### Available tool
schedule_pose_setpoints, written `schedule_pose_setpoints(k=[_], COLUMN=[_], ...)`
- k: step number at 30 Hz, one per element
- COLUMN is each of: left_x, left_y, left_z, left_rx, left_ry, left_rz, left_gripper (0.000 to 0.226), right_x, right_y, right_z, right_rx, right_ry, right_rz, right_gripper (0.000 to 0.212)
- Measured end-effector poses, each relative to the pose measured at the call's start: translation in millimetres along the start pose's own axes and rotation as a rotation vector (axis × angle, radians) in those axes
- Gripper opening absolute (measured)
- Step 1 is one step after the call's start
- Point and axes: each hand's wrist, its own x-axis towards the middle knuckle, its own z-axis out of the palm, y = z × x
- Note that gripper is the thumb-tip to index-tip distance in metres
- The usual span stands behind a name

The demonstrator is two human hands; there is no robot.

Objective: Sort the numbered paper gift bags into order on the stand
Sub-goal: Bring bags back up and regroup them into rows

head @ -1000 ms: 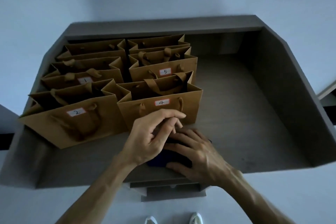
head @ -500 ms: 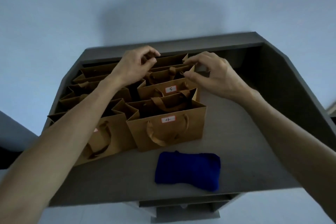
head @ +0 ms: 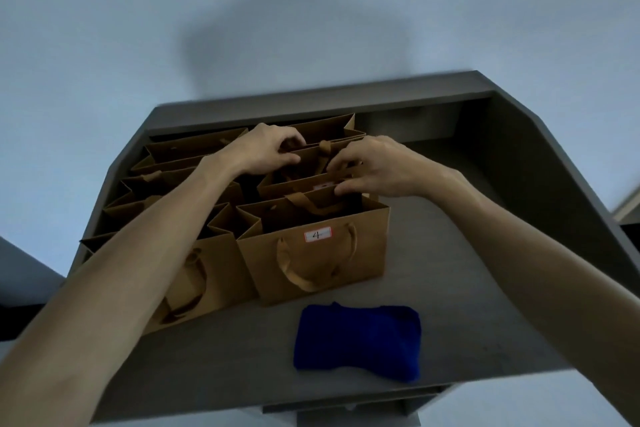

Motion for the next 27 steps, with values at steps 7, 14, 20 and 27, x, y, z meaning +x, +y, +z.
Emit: schedule_pose_setpoints(k=[7,14,20,27], left_x=[6,32,73,115], left_y=[10,52,115,171], left_z=[10,11,27,51], left_rx=[0.072,0.036,-0.003,-0.045], left_ry=[0.132,0.188,0.192,0.182], left_rz=[0.142,0.243,0.381,0.459], left_gripper=[0.022,0.022,0.023,0.023], right_x=[1,-34,-80,-124], right_y=[3,30,67,101], right_z=[0,-32,-65,-81], right_rx=[-0.085,-0.086,-0.170,-0.321], right_ry=[0.093,0.118,0.102,0.165], right_rz=[0.012,0.122,0.280,0.416], right_gripper=[0.017,0.015,0.014,0.014])
